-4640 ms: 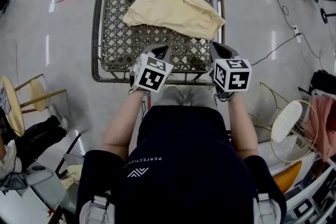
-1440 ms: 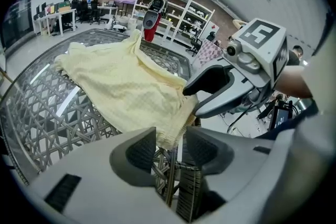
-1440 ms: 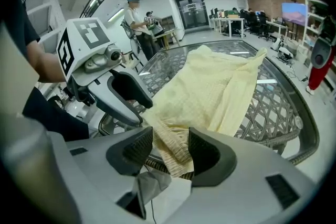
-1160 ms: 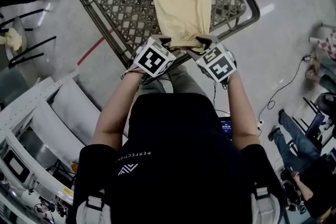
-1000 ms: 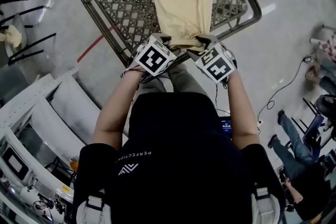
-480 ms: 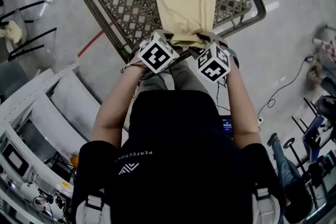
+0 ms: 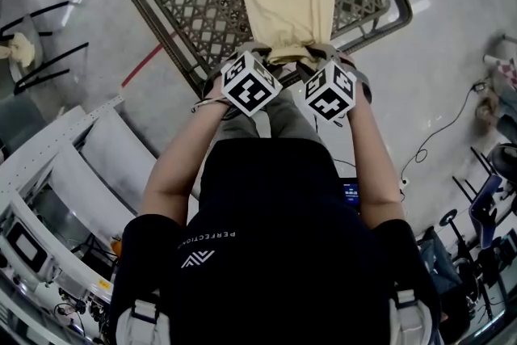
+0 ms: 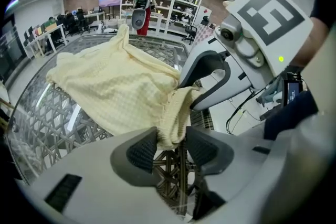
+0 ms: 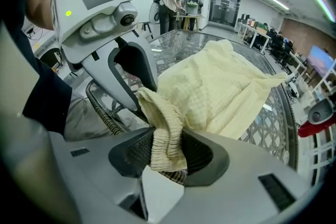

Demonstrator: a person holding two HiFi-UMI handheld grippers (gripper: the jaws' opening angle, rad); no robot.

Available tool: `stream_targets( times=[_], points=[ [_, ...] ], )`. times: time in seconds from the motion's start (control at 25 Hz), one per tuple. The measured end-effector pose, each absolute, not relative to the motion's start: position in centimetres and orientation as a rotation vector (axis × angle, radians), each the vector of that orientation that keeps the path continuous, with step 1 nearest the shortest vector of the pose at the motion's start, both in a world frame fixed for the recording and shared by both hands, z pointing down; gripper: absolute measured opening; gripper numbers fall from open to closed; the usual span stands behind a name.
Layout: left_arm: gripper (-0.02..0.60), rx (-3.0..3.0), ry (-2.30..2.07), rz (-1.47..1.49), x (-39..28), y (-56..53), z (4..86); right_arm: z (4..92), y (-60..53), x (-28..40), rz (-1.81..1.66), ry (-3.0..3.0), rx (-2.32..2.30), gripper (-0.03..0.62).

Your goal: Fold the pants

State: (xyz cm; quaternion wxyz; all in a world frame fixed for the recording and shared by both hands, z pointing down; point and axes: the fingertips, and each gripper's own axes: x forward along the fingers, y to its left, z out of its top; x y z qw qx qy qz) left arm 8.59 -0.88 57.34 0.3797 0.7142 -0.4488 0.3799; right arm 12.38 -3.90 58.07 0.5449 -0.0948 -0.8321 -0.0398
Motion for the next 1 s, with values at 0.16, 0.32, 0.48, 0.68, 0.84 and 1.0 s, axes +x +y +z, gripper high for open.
stream_targets(
  times=[0.16, 0.32, 0.48, 0.68, 0.84, 1.0],
  points=[
    [0.146, 1.84, -1.169, 1.019, 8.6, -0.8, 57.5, 57.8, -3.7, 12.4, -0.02, -1.974, -0.227, 0.16],
    [0.114, 1.846, -1.097, 0.986, 8.8, -0.7, 57.0, 57.5, -3.2, 12.5, 0.015, -1.962, -0.246, 0.146],
    [0.104, 1.832, -1.039, 0.943, 9.4, 0.5, 56.6, 57.0, -2.3, 13.2, 0.036, -1.946, -0.285, 0.145],
    [0.101, 1.825, -0.98, 0.902, 10.5, 2.1, 55.4, 56.0, -0.6, 14.5, 0.073, -1.9, -0.353, 0.146],
    [0.101, 1.822, -0.937, 0.822, 11.5, 3.1, 54.1, 54.9, 0.6, 15.5, 0.101, -1.856, -0.406, 0.145],
    [0.101, 1.836, -0.893, 0.821, 12.2, 4.2, 53.2, 53.7, 1.5, 16.1, 0.127, -1.828, -0.431, 0.146]
  ],
)
